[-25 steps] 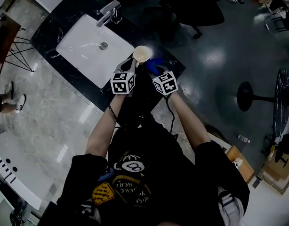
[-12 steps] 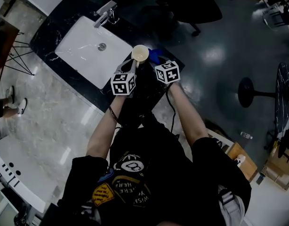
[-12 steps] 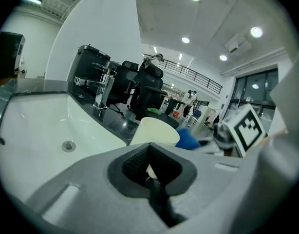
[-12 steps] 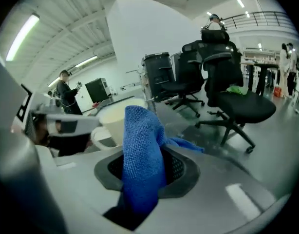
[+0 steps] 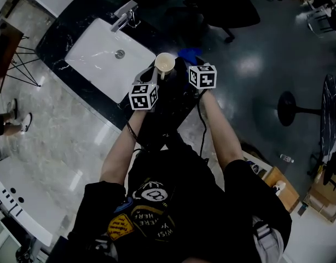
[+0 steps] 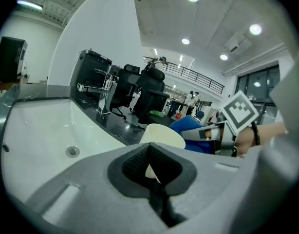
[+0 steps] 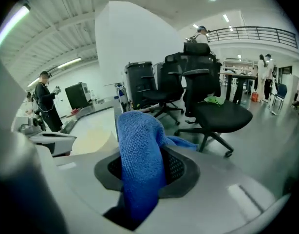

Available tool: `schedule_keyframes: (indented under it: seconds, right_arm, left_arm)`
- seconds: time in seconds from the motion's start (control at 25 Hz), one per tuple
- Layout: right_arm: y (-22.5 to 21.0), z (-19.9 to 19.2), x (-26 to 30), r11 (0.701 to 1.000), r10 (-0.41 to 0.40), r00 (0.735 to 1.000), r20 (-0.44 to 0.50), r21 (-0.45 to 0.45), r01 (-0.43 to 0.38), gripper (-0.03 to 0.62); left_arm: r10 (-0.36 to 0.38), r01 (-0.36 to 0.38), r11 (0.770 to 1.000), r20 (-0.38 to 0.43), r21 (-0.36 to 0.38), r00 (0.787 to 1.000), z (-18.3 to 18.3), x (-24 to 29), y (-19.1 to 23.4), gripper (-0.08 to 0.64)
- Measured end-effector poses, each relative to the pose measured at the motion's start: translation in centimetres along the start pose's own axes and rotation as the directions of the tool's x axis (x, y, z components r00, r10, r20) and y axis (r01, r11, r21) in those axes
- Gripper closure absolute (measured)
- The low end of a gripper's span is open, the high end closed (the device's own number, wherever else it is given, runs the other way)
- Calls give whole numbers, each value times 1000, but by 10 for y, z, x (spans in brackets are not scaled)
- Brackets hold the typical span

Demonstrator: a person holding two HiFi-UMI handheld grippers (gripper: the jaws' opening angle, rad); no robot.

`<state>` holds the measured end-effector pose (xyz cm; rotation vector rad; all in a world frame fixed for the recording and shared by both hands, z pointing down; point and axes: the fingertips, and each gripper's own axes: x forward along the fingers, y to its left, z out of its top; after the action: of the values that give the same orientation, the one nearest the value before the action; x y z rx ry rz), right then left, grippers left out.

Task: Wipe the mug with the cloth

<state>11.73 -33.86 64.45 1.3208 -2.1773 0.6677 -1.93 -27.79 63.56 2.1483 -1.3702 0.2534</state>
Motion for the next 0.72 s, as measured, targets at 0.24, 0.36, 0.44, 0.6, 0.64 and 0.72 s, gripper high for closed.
schedule_keyframes:
  seconds: [0.24,0.36,0.44,0.6,0.64,0.72]
  right_arm:
    - [71,-65,-8,945,210,961,-180,-213,-247,476]
    - [75,-86,-24,924,249,947,-202,-242,-295,476]
    - [43,-66,-19,961,145,978,-152,-215,-176,476]
    - [6,-3,0,998,37,999,-24,-59,-39,476]
    - [13,-1,6,995,56,998,-31,-85,-59,476]
    - [36,-17,12,976,105,991,-83,-180,-119,476]
  left_arm:
    - [-19,18,999,-39,-41,999,-12,1,-7,556]
    - [-44,43,999,-35,-26,998,-11,-1,-14,556]
    - [-38,38,999,-27,-5,999,-7,-3,-11,555]
    - [-5,5,1000,-12,-19,1000,-2,-1,1,556]
    - [-4,3,1000,-15,-20,1000,-3,0,2,555]
    - [-10,9,1000,-28,-30,1000,-7,2,1,557]
